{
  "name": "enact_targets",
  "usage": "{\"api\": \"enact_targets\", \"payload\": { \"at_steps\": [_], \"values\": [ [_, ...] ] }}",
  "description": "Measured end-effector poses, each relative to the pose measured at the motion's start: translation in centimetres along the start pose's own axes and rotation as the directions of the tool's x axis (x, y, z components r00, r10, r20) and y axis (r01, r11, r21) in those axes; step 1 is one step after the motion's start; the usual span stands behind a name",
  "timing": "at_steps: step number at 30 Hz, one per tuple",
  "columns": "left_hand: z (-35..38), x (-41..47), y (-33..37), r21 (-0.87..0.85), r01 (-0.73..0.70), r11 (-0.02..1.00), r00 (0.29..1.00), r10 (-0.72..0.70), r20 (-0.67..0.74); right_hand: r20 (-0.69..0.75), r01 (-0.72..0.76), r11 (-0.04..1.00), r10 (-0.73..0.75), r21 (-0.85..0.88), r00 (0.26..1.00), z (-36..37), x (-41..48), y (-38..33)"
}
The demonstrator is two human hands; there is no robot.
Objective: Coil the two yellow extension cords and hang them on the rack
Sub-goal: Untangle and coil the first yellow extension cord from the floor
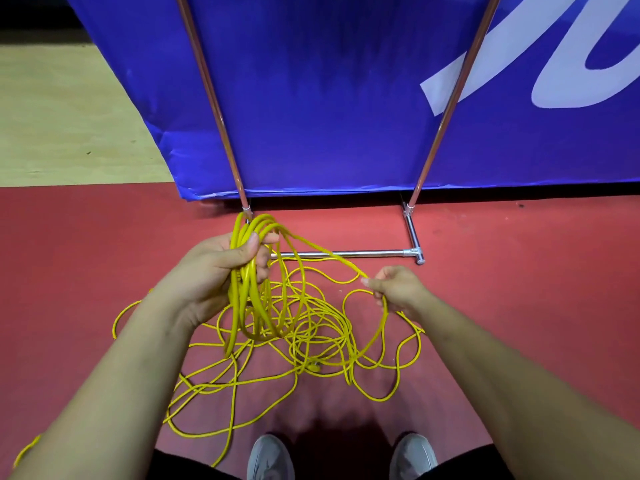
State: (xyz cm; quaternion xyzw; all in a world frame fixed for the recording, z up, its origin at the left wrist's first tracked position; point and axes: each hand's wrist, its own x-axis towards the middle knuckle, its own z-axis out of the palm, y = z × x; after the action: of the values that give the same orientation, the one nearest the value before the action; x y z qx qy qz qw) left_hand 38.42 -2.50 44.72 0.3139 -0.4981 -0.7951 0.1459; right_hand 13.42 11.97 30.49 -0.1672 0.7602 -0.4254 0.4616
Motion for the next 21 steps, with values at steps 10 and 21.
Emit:
{"api": "enact_targets", "payload": {
  "at_steps": [10,21],
  "values": [
    [1.8,0.3,-2.0,0.278,0.119,0.953,0.989,-0.138,0.047,0.724,0.465,0.794,-0.046,-0.392,0.688,1.7,-8.3,-10.3],
    [2.1,0.3,-1.5,-0.099,0.097,0.990,0.966,-0.069,0.251,0.398,0.427,0.896,-0.440,0.127,0.805,0.2,-4.6,-7.5]
  ]
}}
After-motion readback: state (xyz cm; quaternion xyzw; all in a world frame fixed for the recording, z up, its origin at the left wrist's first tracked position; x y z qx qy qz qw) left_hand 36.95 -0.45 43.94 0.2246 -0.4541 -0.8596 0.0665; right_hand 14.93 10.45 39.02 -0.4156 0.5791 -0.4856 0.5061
